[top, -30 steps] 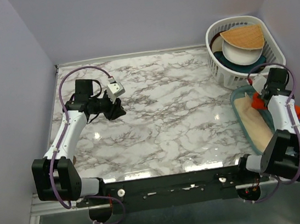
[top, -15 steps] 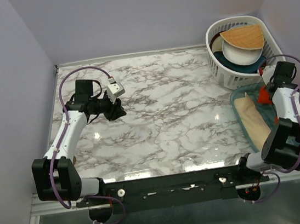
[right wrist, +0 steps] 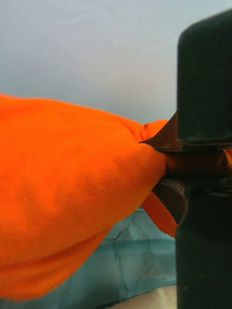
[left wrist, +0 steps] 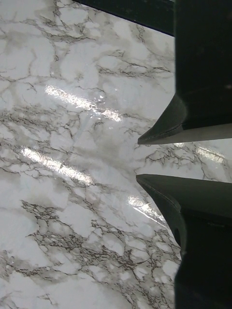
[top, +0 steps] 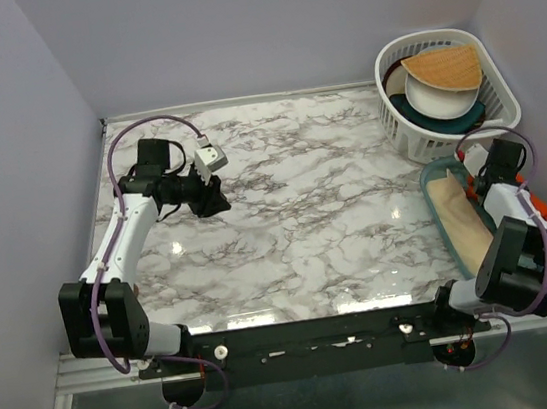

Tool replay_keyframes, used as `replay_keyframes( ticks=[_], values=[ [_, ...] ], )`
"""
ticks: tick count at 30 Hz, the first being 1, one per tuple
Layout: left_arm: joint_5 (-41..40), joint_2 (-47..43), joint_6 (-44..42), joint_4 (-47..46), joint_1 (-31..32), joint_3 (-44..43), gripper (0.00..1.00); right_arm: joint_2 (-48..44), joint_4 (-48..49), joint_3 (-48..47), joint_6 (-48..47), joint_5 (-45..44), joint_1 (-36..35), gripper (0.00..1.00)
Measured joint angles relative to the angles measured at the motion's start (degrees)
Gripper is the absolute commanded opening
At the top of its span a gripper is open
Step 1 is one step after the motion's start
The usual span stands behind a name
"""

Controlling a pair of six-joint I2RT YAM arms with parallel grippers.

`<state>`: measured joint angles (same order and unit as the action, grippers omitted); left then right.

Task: Roll the t-shirts
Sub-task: Place the T-shirt in the bin.

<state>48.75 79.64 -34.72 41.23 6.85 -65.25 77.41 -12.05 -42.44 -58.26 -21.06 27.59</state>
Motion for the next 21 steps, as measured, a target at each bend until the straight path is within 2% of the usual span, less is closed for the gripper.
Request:
replay_keyframes(
  ticks=[5, 11, 19, 21],
  values=[
    [0.15, 1.99, 0.07, 1.90, 0.02, -2.51, 0.42, -1.03, 5.27, 5.97, -2.73, 0.61, -0.17, 0.00],
    [0.17, 3.65, 0.11, 3.37, 0.59, -5.07, 0.42, -3.26, 5.35, 11.85, -1.90, 2.36, -0.92, 0.00],
    [0.13, 5.84, 1.81, 3.85, 2.91, -6.88, 0.42, -4.59, 2.69, 12.57, 2.93, 5.53, -1.03, 0.01],
    [0.11, 6.32, 2.43, 3.80, 3.85, -7.32, 0.42, -4.22, 0.11, 11.06, 5.14, 6.84, -1.01, 0.03]
  ],
)
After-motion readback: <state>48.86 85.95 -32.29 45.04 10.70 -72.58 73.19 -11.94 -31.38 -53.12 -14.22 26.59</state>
